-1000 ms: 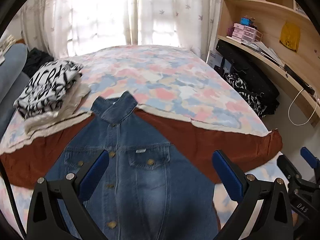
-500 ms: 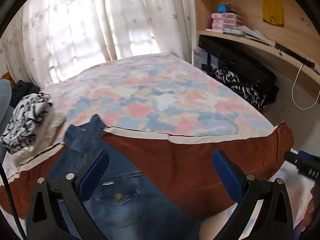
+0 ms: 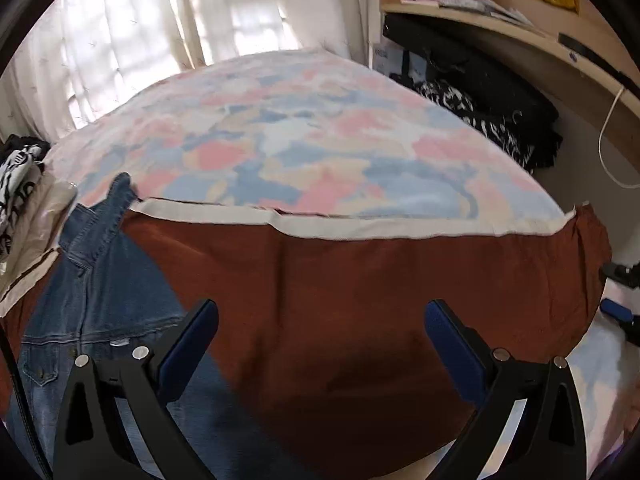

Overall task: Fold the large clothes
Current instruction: 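Reach the right gripper to the brown sleeve cuff and grasp it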

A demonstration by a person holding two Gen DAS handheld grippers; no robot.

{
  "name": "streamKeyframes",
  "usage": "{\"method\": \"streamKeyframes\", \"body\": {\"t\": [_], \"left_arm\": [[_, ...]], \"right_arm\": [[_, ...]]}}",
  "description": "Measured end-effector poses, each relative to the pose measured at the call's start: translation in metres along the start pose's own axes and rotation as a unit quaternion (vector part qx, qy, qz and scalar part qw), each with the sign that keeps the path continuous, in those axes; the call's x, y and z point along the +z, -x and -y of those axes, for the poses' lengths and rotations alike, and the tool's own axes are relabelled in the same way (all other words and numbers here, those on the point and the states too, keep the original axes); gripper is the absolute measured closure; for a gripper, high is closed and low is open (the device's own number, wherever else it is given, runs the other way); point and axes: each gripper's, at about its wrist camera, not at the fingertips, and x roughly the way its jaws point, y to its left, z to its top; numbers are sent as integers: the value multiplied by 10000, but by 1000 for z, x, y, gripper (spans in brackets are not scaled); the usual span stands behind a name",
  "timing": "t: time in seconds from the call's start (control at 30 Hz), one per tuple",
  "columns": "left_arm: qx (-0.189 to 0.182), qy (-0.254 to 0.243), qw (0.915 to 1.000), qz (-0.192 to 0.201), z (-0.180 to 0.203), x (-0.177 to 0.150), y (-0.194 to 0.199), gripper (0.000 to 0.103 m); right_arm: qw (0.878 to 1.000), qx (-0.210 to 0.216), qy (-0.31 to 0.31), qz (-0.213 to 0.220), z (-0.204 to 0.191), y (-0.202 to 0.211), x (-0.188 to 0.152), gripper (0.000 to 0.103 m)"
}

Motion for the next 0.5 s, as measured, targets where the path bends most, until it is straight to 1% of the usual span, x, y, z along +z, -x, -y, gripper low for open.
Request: {"method": "streamKeyframes", "body": {"t": [0.13, 0.2, 0.3, 0.33, 0.37, 0.4, 0.43, 0.47, 0.5], "left_arm": [[-184, 6, 9998, -110, 7, -6, -7, 1], [-338, 70, 9993, -116, 9, -9, -7, 1], [-426, 112, 9989, -134, 8, -12, -4, 1], [-433, 124, 9989, -129, 7, -12, -3, 1], [-438, 147, 9989, -107, 5, -13, 0, 1], [-434, 181, 9989, -62, 2, -13, 5, 1], [-422, 212, 9989, -17, -2, -13, 9, 1], [-400, 252, 9989, 45, -7, -14, 14, 1], [-365, 310, 9988, 100, -13, -14, 20, 1]], "right_arm": [[10000, -42, -44, 61, 2, -7, 2, 39], [9998, -131, 47, 142, -1, -11, 2, 39], [9988, -224, 315, 287, -8, -18, 1, 39], [9985, -193, 376, 344, -10, -17, 0, 45], [9984, -106, 404, 383, -11, -17, 1, 60], [9984, 78, 395, 401, -11, -14, 0, 69], [9982, 213, 359, 426, -11, -11, -1, 83], [9973, 344, 371, 537, -12, -3, -3, 92], [9963, 371, 458, 632, -16, 2, -4, 92]]}}
